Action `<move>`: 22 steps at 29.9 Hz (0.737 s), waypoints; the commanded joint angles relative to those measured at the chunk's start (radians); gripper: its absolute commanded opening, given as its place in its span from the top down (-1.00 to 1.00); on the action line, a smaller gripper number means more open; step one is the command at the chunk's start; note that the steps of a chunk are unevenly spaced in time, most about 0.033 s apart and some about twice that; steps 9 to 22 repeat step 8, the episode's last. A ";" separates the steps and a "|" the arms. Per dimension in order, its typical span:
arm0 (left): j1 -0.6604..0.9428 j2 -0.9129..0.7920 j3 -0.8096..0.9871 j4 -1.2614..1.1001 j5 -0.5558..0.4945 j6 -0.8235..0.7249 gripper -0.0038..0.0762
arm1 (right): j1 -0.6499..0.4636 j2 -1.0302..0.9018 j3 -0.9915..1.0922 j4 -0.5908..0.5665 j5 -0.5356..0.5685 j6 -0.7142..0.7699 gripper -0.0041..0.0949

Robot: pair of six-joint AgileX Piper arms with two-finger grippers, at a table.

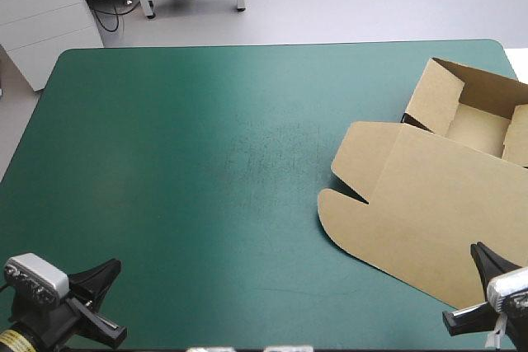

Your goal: Fold the box

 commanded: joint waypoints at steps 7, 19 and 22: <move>-0.004 -0.117 0.060 -0.023 -0.096 -0.001 0.98 | 0.003 -0.138 0.126 -0.005 -0.159 0.057 0.96; -0.004 -0.122 0.066 -0.027 -0.097 -0.001 0.98 | 0.003 -0.150 0.139 -0.005 -0.164 0.066 0.96; -0.004 -0.122 0.066 -0.027 -0.097 -0.001 0.98 | 0.003 -0.150 0.139 -0.005 -0.164 0.066 0.96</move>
